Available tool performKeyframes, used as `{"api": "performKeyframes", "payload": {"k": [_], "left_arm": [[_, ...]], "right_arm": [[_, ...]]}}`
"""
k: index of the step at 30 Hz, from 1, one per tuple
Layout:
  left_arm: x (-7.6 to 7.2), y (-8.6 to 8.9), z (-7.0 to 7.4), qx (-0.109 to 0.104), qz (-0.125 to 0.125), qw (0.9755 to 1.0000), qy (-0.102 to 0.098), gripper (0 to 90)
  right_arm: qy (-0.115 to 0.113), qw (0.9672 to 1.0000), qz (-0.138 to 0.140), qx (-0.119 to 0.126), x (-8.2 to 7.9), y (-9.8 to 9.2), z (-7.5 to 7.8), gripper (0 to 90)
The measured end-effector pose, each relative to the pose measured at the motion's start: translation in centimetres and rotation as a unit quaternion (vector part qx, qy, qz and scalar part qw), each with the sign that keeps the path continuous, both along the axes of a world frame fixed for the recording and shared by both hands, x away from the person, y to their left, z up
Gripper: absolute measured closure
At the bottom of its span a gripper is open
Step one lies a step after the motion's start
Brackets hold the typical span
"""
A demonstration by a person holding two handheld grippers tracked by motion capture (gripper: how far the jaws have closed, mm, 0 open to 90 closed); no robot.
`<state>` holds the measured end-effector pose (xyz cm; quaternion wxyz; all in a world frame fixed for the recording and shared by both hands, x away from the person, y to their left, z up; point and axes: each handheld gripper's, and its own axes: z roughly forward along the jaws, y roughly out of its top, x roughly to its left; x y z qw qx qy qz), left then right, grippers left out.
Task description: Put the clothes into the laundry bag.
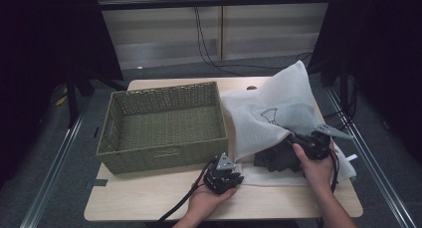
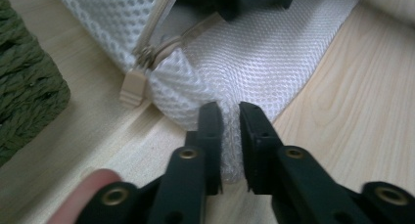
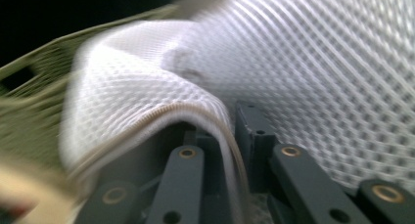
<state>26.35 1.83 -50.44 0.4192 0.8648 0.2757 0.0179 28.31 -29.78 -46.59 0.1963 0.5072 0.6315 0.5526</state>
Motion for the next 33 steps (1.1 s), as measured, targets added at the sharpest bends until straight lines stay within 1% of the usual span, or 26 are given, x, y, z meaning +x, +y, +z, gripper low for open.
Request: {"api": "performKeyframes", "payload": {"k": [2,3,4,5,6,8,9,10,11,12,13,14,15,16,18,20,22,24,25,26,27,28,29,31,32,33], "left_arm": [[0.2,-0.1,0.0,-0.006,0.005,0.9999,0.008,72.1],[0.3,-0.1,0.0,-0.004,0.005,0.9999,0.009,72.4],[0.3,-0.3,0.0,-0.008,0.012,0.9998,0.012,74.2],[0.3,-0.4,0.0,-0.005,0.012,0.9999,0.010,77.3],[0.3,-0.5,0.0,0.002,0.007,0.9999,0.008,79.4],[0.2,-0.6,0.1,0.007,0.010,0.9999,0.005,83.0],[0.2,-0.7,0.1,0.010,0.013,0.9998,0.006,84.3],[0.3,-0.7,0.2,0.015,0.011,0.9998,0.004,85.0],[0.3,-0.8,0.2,0.017,0.009,0.9998,0.003,85.6],[0.2,-0.8,0.2,0.017,0.007,0.9998,0.004,86.2],[0.3,-0.8,0.2,0.016,0.003,0.9999,0.005,86.6],[0.3,-0.8,0.3,0.017,0.001,0.9998,0.006,86.9],[0.2,-0.7,0.3,0.023,-0.002,0.9997,0.003,87.0],[0.0,-0.8,0.4,0.031,-0.005,0.9995,-0.005,87.2],[-0.1,-0.9,0.4,0.033,-0.007,0.9993,-0.015,87.6],[0.0,-0.7,0.4,0.031,-0.014,0.9993,-0.013,87.8],[0.1,-0.7,0.3,0.028,-0.015,0.9995,-0.009,87.8],[0.0,-0.6,0.2,0.021,-0.014,0.9996,-0.010,87.7],[0.0,-0.6,0.2,0.020,-0.014,0.9996,-0.011,87.6],[0.1,-0.5,0.2,0.015,-0.012,0.9998,-0.003,87.4],[0.2,-0.4,0.1,0.011,-0.012,0.9999,0.000,87.1],[0.3,-0.4,0.0,0.003,-0.008,1.0000,0.004,86.8],[0.4,-0.3,0.0,0.007,-0.012,0.9999,0.005,86.4],[0.4,-0.3,0.0,0.001,-0.008,0.9999,0.008,85.5],[0.4,-0.3,0.0,0.000,-0.005,1.0000,0.008,85.1],[0.3,-0.3,0.0,0.000,-0.004,1.0000,0.006,84.9]], "right_arm": [[-0.021,0.9993,0.023,-0.020,-1.7,-0.1,1.0,83.6],[-0.026,0.9987,0.036,-0.026,-2.4,0.0,1.4,84.5],[-0.030,0.9978,0.048,-0.035,-3.1,0.1,1.7,85.3],[-0.033,0.9967,0.062,-0.039,-3.7,0.2,1.8,85.4],[-0.032,0.9959,0.076,-0.037,-4.2,0.3,1.8,85.3],[-0.021,0.9938,0.101,-0.041,-4.6,0.8,1.4,86.0],[-0.011,0.9929,0.110,-0.042,-4.6,1.1,1.1,86.6],[0.016,0.9899,0.133,-0.047,-4.3,1.6,0.3,86.7],[0.053,0.9856,0.149,-0.061,-3.8,2.2,-0.6,87.0],[0.093,0.9806,0.151,-0.084,-3.1,2.9,-1.6,87.8],[0.127,0.9772,0.136,-0.103,-2.4,3.4,-2.7,88.2],[0.140,0.9765,0.131,-0.099,-1.7,3.6,-3.1,88.5],[0.147,0.9768,0.121,-0.099,-1.3,3.6,-3.1,88.6],[0.148,0.9788,0.101,-0.099,-0.7,3.5,-2.9,88.6],[0.137,0.9829,0.058,-0.108,0.5,3.3,-2.6,88.6],[0.138,0.9857,0.022,-0.094,2.1,2.8,-2.7,88.6],[0.139,0.9866,-0.011,-0.084,3.5,2.5,-3.0,88.6],[0.121,0.9866,-0.053,-0.096,4.9,2.3,-3.3,88.5],[0.114,0.9870,-0.062,-0.094,5.4,2.3,-3.5,88.5],[0.112,0.9876,-0.064,-0.090,5.7,2.3,-3.5,88.4],[0.107,0.9889,-0.057,-0.086,5.8,2.2,-3.4,88.1],[0.100,0.9903,-0.050,-0.082,5.6,2.2,-3.3,87.8],[0.086,0.9927,-0.040,-0.075,5.0,2.1,-2.9,87.3],[0.047,0.9959,-0.019,-0.074,3.1,2.0,-1.6,86.2],[0.032,0.9969,-0.006,-0.071,1.9,1.8,-1.0,86.0],[0.023,0.9972,0.008,-0.071,0.6,1.7,-0.5,86.7]]}}
